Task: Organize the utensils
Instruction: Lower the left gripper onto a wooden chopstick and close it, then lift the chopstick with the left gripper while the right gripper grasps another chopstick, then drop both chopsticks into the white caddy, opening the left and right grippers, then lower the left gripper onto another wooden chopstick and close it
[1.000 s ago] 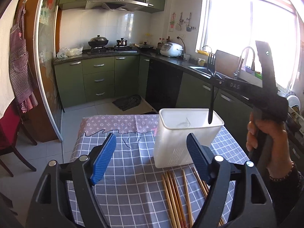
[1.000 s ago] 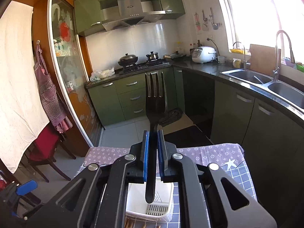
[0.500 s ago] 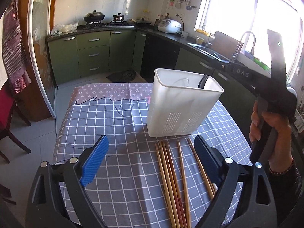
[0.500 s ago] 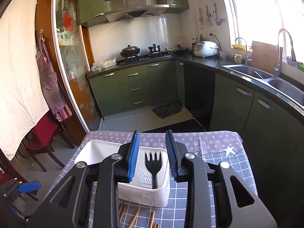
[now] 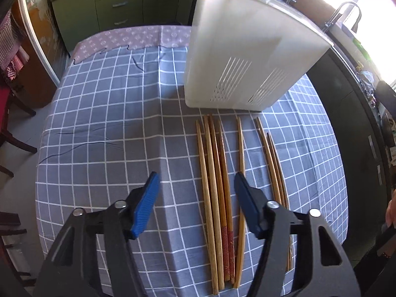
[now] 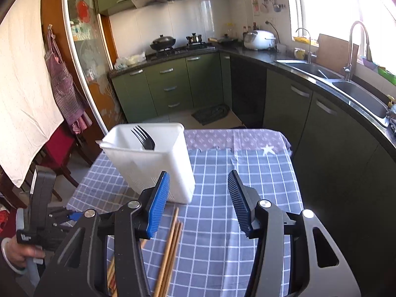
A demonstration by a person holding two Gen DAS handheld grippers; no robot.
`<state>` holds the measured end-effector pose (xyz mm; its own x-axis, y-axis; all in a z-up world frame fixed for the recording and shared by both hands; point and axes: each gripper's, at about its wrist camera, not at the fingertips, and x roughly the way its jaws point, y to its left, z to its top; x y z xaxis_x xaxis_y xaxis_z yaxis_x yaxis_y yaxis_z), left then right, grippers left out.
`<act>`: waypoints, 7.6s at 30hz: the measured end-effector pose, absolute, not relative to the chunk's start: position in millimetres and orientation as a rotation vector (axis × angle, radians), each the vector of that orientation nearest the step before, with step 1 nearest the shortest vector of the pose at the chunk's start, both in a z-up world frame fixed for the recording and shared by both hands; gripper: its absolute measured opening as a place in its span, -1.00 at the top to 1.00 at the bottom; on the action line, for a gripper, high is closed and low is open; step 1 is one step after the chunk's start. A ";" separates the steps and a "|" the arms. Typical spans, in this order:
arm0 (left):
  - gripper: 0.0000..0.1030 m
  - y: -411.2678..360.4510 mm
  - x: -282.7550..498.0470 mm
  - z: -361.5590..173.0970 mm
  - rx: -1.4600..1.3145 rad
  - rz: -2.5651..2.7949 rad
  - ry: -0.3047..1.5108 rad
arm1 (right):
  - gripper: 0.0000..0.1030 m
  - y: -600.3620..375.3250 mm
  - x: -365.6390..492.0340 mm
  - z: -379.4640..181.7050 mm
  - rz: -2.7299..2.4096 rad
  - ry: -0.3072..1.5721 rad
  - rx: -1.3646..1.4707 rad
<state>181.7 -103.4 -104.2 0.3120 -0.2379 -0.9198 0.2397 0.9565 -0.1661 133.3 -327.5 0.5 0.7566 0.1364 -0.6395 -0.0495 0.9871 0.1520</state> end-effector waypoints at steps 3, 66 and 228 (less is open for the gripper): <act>0.18 -110.6 188.0 -115.9 0.035 -0.285 1.245 | 0.09 -338.2 128.2 -21.7 0.089 0.762 0.117; 0.88 -90.8 134.8 -11.1 0.042 -0.368 0.856 | 0.65 -265.9 172.3 -154.0 0.235 1.305 0.032; 0.84 -157.4 201.8 -118.2 0.151 -0.260 1.448 | -0.09 -332.1 135.1 -61.9 0.323 1.207 0.124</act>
<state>201.8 -157.4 -118.2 0.1009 -0.0840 -0.9913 0.2655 0.9626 -0.0545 135.1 -332.1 -61.9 0.3167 0.3101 -0.8964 -0.1795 0.9476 0.2643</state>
